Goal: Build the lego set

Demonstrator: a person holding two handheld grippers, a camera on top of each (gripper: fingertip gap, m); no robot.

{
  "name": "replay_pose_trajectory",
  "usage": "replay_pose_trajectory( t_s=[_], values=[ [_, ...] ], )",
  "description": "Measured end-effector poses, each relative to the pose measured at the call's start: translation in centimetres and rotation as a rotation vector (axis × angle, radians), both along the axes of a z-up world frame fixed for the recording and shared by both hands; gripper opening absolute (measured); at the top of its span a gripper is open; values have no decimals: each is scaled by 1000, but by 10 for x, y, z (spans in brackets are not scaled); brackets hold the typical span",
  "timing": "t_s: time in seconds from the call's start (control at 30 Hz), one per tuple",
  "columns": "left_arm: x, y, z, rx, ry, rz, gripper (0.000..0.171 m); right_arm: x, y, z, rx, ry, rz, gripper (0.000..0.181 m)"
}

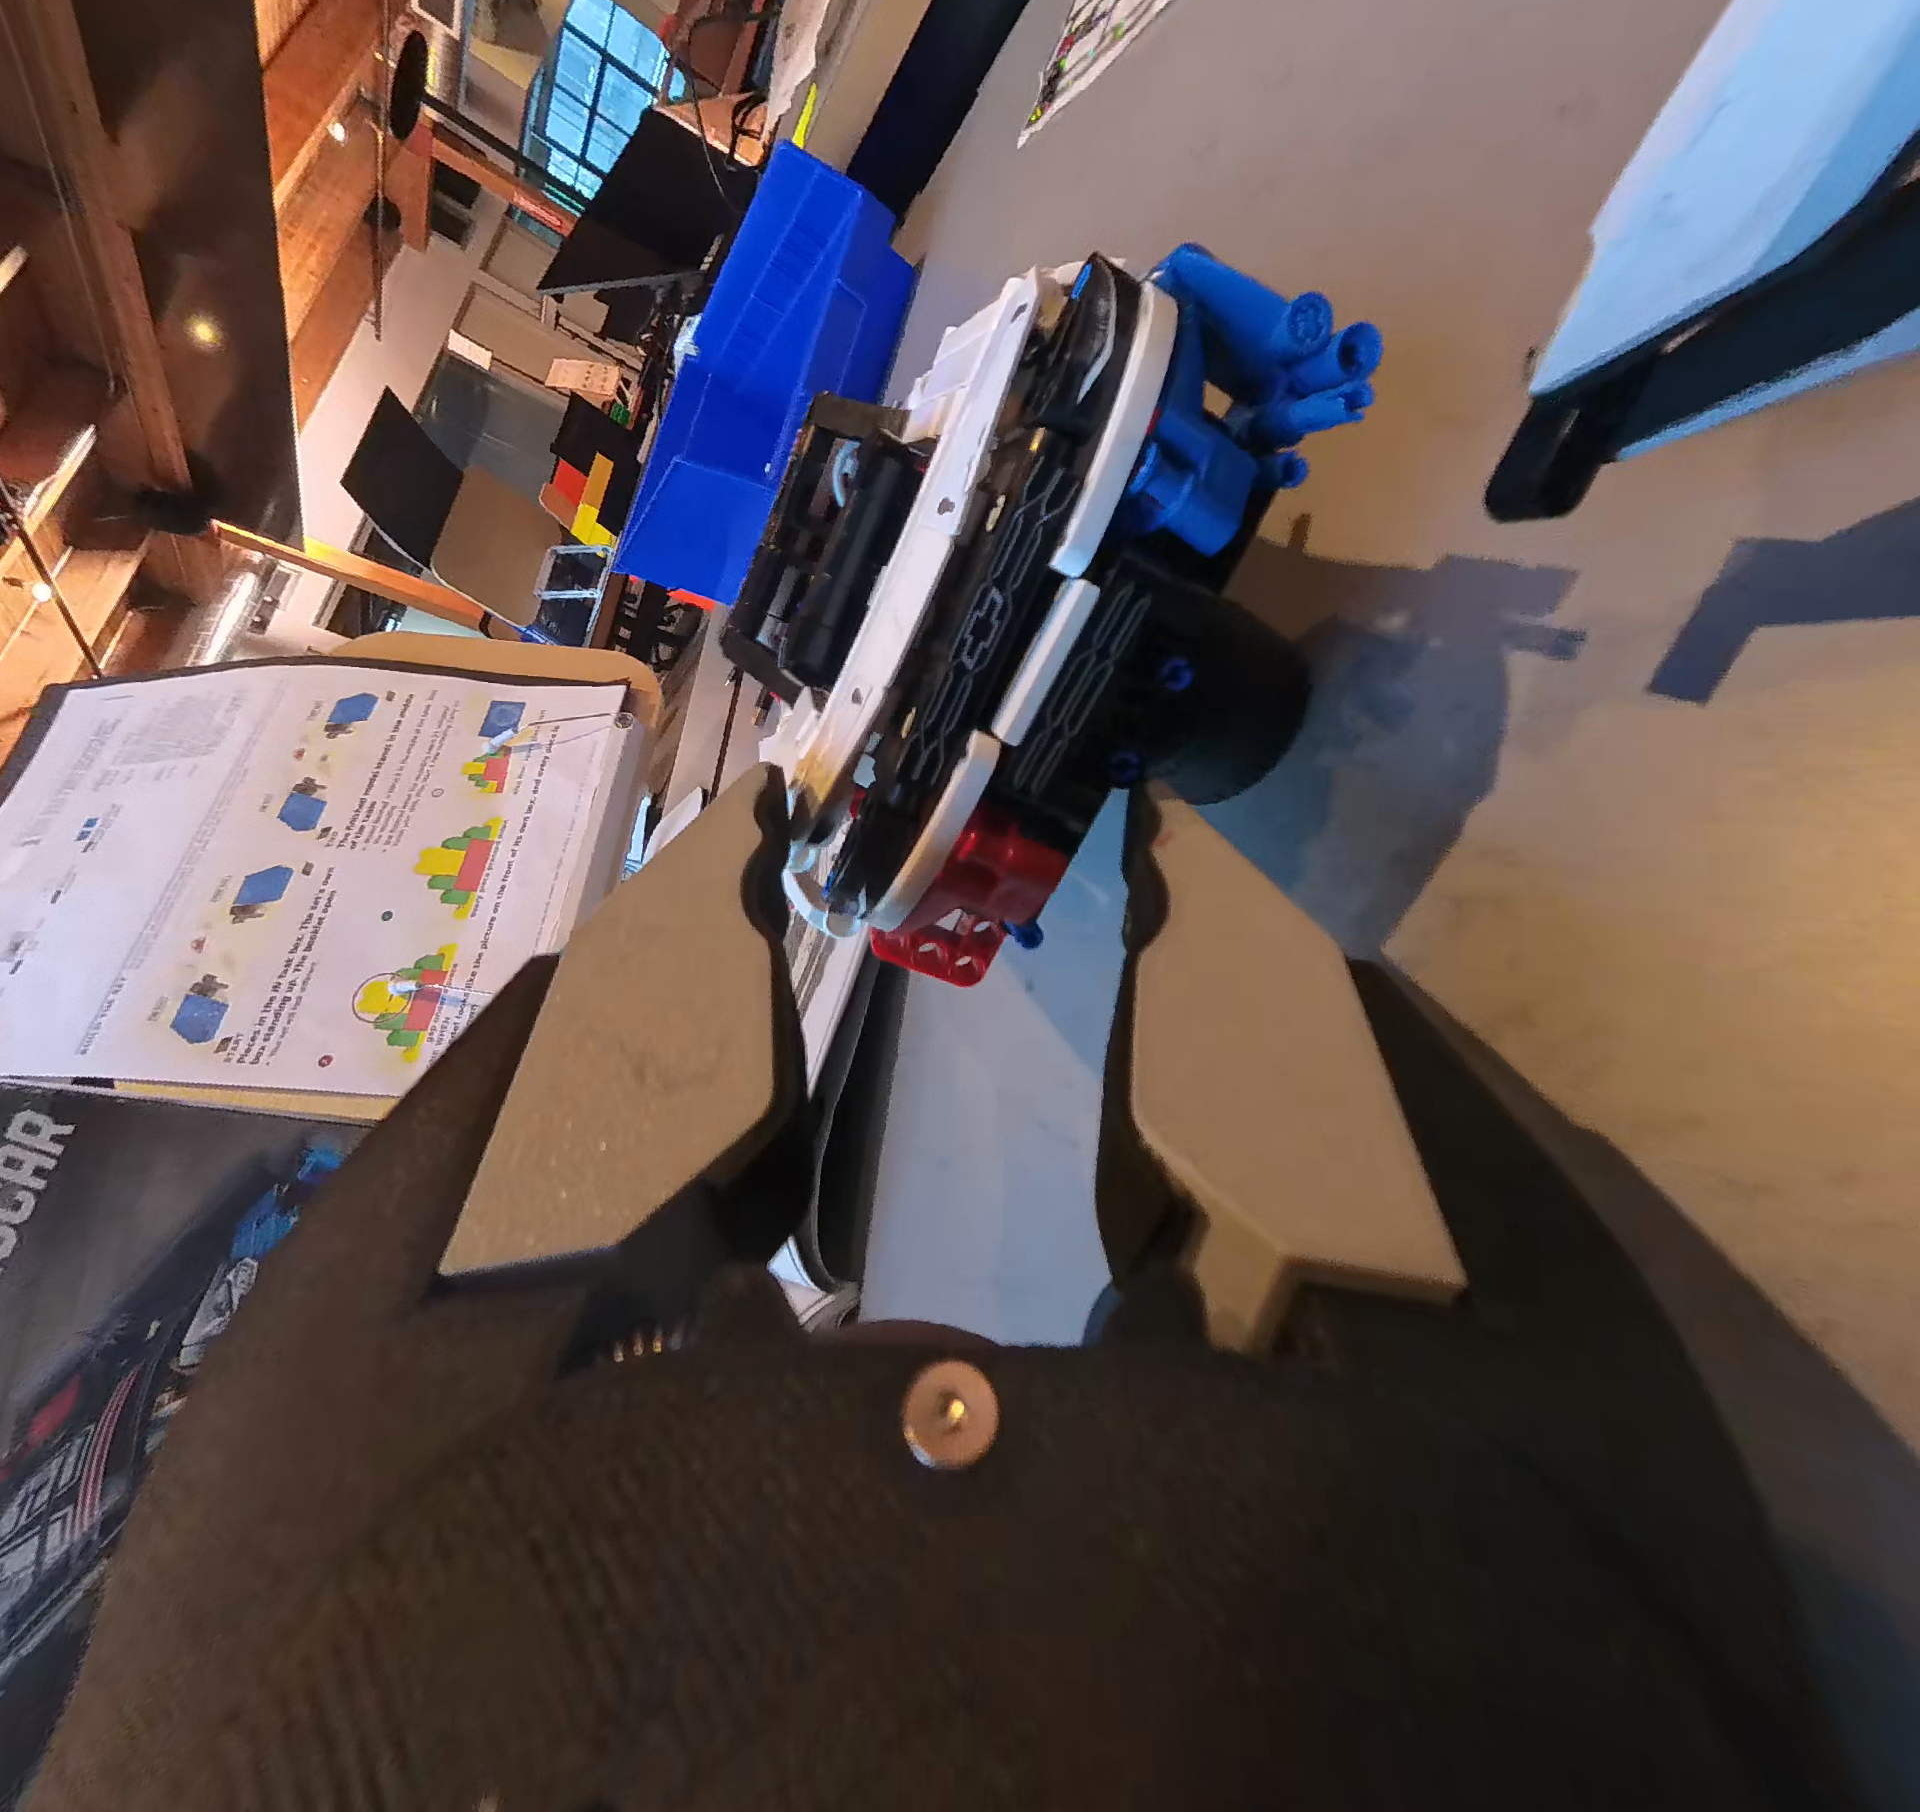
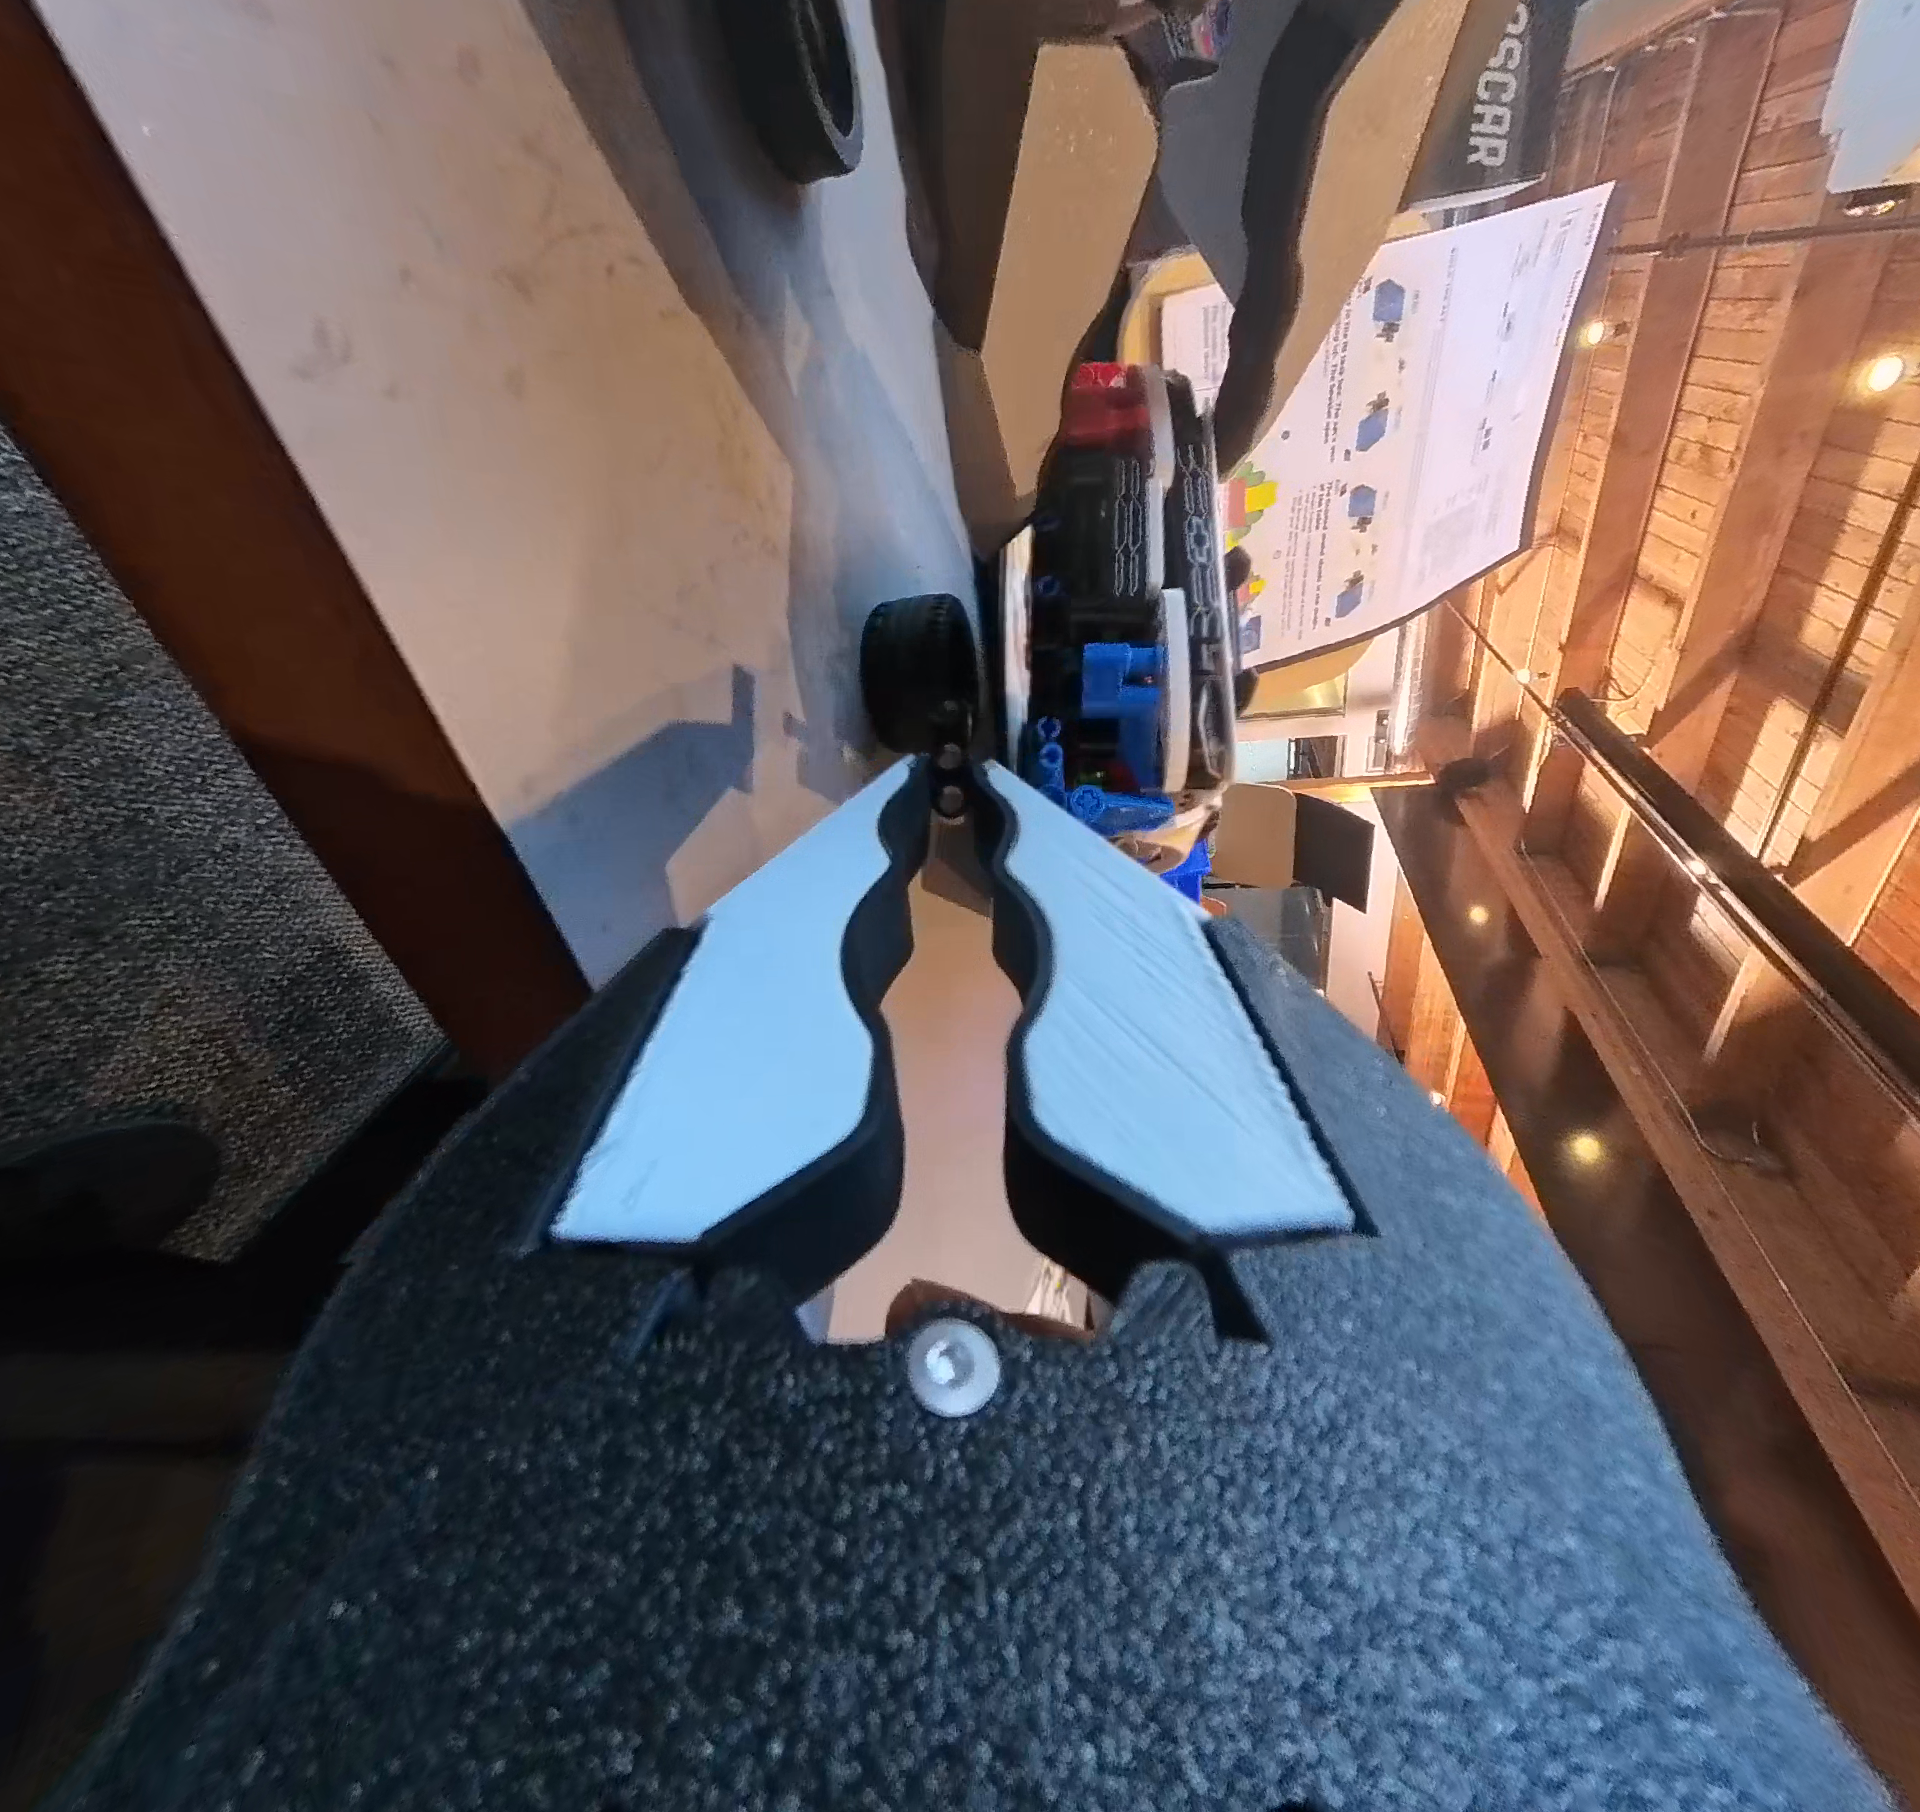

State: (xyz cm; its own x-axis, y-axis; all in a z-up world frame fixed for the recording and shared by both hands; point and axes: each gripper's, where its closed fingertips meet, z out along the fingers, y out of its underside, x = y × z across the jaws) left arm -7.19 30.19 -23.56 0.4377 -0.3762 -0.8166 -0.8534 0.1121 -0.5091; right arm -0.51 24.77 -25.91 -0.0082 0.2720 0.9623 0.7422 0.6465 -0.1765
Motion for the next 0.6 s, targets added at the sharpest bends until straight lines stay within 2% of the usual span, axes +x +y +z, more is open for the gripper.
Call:
replay_pose_trajectory(
  t_s=[0.6],
  values=[
    [-4,-3,-6,-5,5,14,63,-2,7,8,44,24,17,8]
  ],
)
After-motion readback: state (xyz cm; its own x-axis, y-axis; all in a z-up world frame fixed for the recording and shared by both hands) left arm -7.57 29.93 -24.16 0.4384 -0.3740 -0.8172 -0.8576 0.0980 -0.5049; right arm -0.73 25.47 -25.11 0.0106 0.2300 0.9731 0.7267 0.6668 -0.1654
